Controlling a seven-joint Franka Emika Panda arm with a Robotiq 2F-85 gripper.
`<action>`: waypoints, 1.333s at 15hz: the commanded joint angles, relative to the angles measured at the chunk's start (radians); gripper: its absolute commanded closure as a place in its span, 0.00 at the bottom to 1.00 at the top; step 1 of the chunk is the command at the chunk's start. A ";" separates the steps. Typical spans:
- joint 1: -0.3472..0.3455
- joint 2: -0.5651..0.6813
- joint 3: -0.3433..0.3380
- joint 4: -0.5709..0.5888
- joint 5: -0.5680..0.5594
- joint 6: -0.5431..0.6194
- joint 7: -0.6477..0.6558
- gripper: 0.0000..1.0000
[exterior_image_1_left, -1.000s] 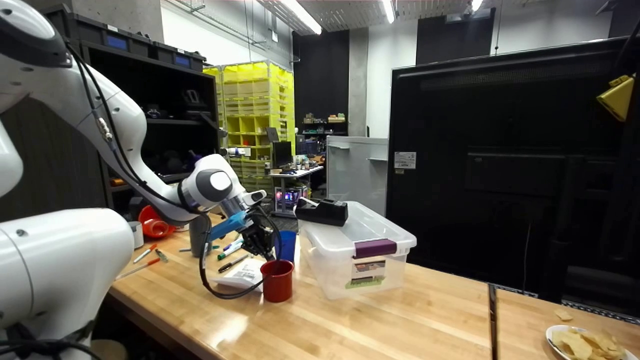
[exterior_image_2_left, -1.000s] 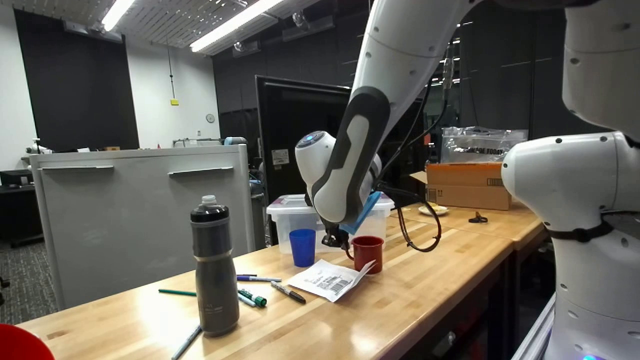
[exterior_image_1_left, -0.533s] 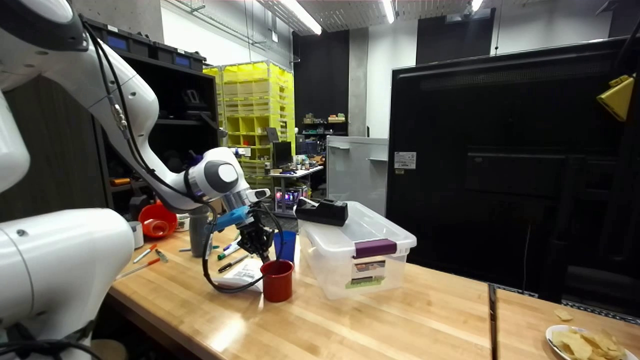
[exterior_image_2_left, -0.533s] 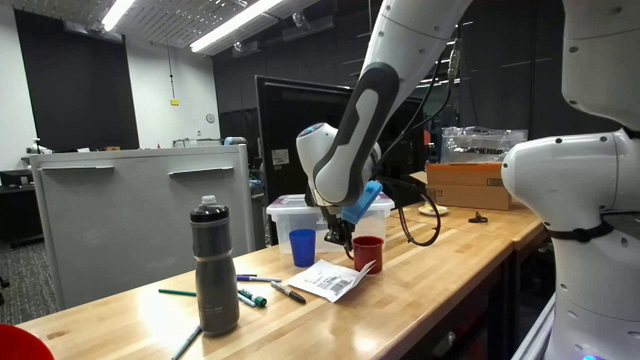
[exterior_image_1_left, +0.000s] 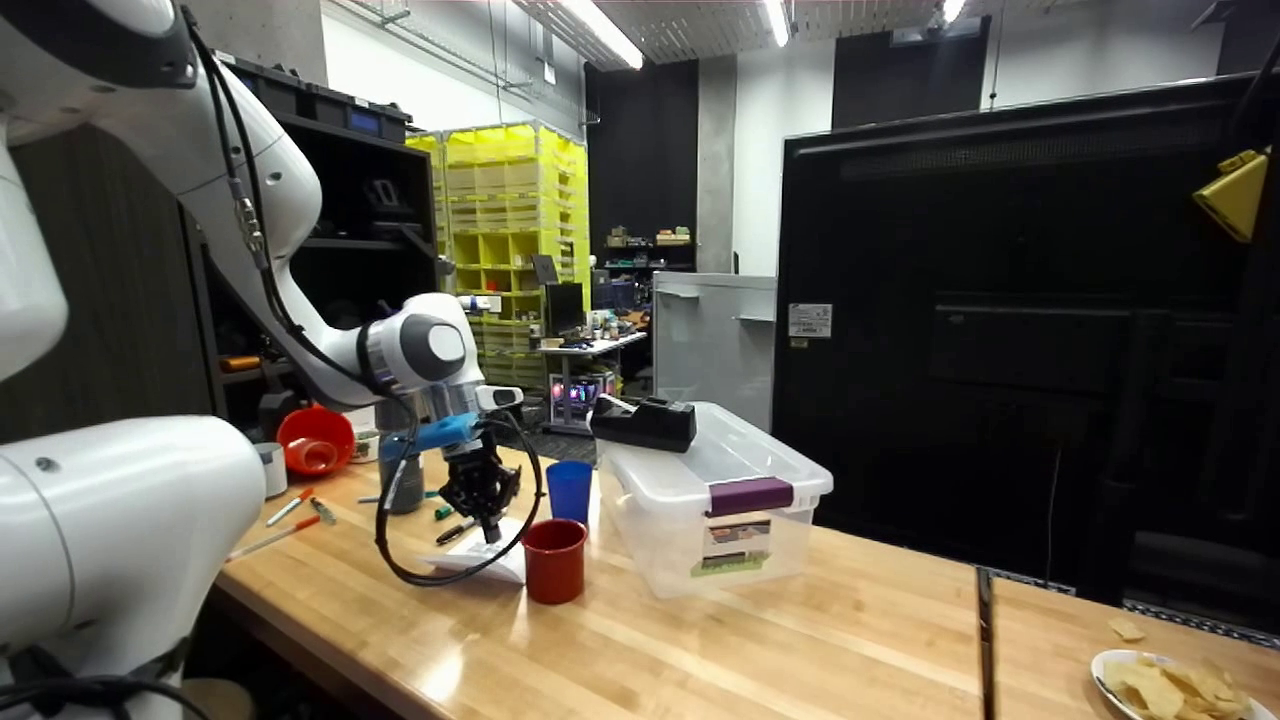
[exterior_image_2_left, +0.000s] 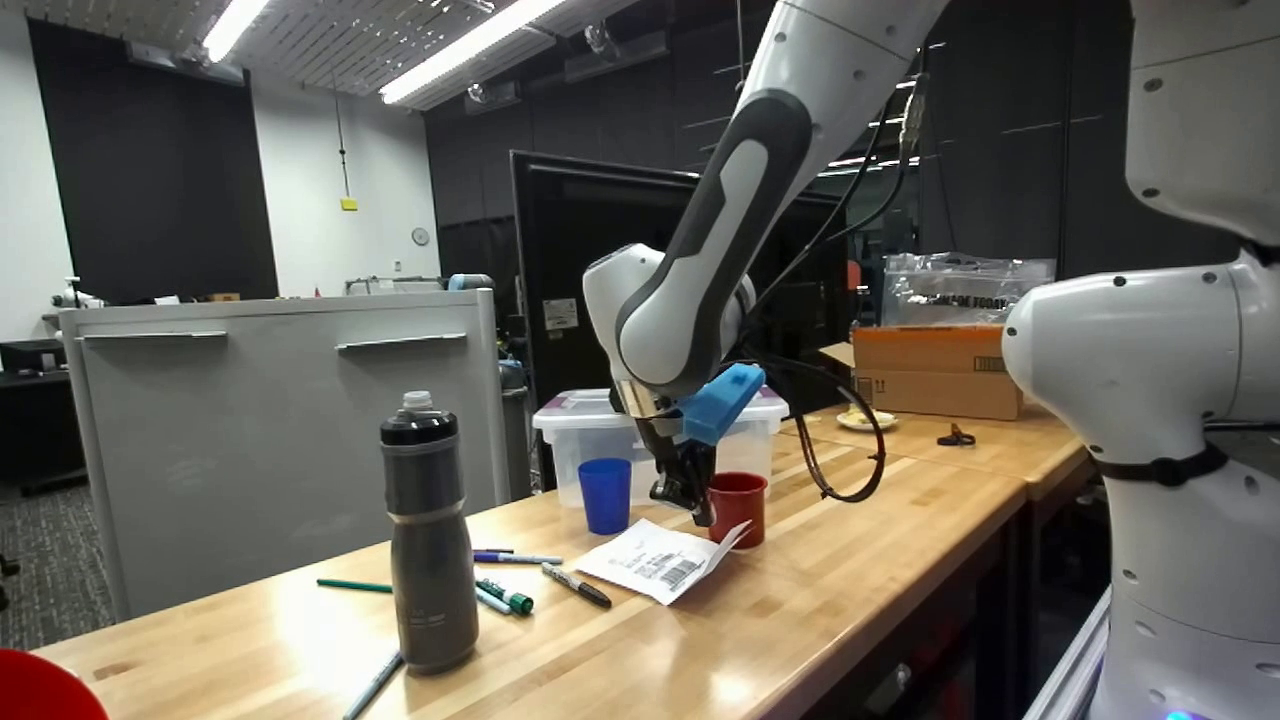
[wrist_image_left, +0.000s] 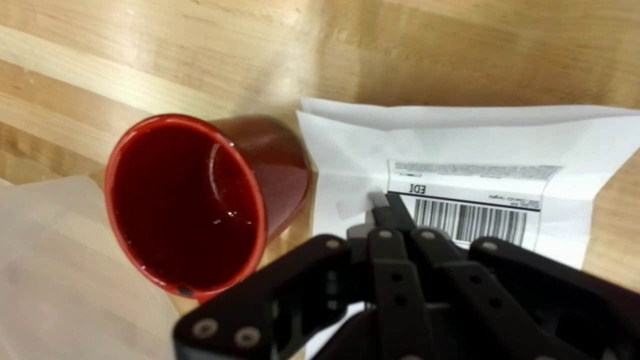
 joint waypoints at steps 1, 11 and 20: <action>0.029 -0.069 0.001 0.037 0.020 -0.088 -0.027 1.00; 0.026 -0.121 -0.020 0.213 0.057 -0.267 -0.049 1.00; -0.062 -0.116 -0.162 0.476 0.100 -0.160 -0.011 0.36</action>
